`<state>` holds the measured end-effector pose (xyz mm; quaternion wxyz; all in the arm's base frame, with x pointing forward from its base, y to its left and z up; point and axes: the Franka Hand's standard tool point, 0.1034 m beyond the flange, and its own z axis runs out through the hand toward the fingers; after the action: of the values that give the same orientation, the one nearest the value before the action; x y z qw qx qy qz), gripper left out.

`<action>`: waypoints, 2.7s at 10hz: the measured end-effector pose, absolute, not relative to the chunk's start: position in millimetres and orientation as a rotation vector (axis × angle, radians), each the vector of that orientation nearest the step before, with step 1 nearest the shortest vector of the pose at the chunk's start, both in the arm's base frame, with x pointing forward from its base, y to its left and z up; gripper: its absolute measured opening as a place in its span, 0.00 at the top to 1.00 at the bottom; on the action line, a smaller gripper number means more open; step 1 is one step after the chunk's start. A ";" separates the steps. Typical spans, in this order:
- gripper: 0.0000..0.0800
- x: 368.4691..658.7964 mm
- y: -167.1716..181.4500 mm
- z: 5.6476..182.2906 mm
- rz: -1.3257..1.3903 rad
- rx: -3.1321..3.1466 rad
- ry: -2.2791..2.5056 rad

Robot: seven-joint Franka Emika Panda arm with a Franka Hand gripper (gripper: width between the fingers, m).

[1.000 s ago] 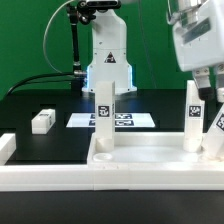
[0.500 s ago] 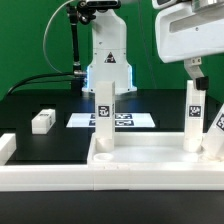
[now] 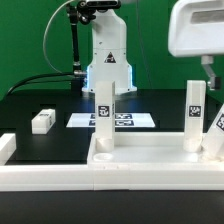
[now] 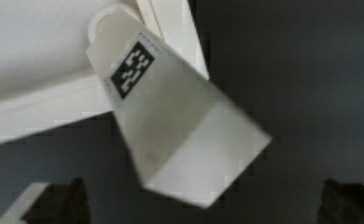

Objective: Assemble desk

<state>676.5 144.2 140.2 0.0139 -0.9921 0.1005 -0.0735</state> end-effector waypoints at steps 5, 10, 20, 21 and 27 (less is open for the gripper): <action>0.19 675.3 151.2 142.2 -0.215 -3.133 0.066; 0.19 664.9 129.7 128.1 0.024 -3.169 0.113; 0.61 665.9 132.8 124.6 0.010 -3.169 0.147; 0.61 666.1 132.2 124.7 0.009 -3.169 0.176; 0.61 650.6 112.6 126.3 -0.219 -2.950 0.887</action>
Offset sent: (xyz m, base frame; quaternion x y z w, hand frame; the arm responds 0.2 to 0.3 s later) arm 0.0000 0.0000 0.0000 0.0000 0.0000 -0.1296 0.9916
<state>650.6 112.6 126.3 0.0264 -0.9549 0.2872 -0.0708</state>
